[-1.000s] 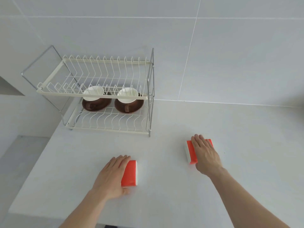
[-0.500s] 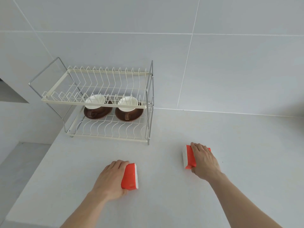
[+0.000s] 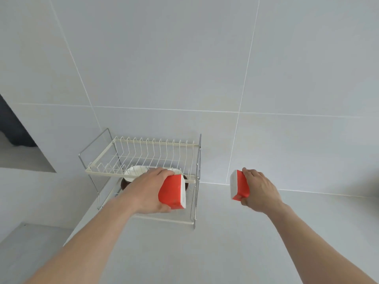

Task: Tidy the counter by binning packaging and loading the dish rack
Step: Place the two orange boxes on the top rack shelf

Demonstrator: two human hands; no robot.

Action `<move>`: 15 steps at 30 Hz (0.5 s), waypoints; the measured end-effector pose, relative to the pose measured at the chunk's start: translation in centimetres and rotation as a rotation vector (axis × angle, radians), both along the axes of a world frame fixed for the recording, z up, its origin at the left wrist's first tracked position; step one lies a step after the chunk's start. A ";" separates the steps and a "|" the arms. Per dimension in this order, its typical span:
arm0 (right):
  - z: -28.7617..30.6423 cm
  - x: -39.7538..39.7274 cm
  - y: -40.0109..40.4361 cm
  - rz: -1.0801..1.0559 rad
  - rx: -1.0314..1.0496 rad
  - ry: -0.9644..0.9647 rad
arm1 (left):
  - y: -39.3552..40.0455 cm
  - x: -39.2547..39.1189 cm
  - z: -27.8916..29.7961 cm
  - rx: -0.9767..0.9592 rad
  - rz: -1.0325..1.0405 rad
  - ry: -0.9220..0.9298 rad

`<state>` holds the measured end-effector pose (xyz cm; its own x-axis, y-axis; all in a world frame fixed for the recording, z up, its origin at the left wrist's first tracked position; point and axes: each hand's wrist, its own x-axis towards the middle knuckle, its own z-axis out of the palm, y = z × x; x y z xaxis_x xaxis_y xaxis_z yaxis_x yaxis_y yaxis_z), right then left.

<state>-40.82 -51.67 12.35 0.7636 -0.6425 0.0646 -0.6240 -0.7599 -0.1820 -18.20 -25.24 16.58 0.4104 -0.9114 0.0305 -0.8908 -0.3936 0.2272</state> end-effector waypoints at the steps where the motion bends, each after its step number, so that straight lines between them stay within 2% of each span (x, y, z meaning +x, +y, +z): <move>1: 1.6 0.8 -0.1 0.004 -0.018 -0.017 | -0.2 0.8 1.5 -0.022 0.003 -0.011; 9: 14.2 7.9 1.7 0.058 -0.205 -0.155 | -0.9 8.1 12.1 -0.160 0.011 -0.136; 15: 19.5 14.5 4.5 0.103 -0.285 -0.209 | -0.1 14.4 16.5 -0.214 0.019 -0.165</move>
<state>-26.27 -47.16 31.85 0.7750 -0.4964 0.3911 -0.5132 -0.8555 -0.0690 -3.83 -25.30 33.12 0.4007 -0.8691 0.2901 -0.9157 -0.3690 0.1592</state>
